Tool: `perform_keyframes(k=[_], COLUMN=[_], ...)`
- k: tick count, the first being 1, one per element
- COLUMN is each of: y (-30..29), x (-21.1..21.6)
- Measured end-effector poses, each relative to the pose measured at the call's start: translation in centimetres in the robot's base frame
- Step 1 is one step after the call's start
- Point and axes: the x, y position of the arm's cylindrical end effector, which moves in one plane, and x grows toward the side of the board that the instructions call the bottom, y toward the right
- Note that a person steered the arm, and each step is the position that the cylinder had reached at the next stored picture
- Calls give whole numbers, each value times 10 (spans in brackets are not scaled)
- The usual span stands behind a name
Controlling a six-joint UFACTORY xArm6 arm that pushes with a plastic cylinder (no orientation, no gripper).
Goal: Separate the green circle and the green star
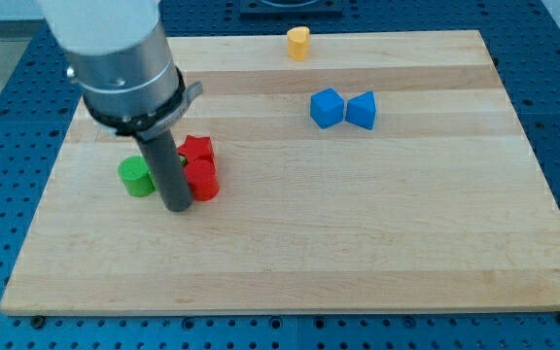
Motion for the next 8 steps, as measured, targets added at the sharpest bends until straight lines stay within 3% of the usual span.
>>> perform_keyframes(k=[4, 6, 8], y=[-35, -85, -80], x=[-61, -51, -120])
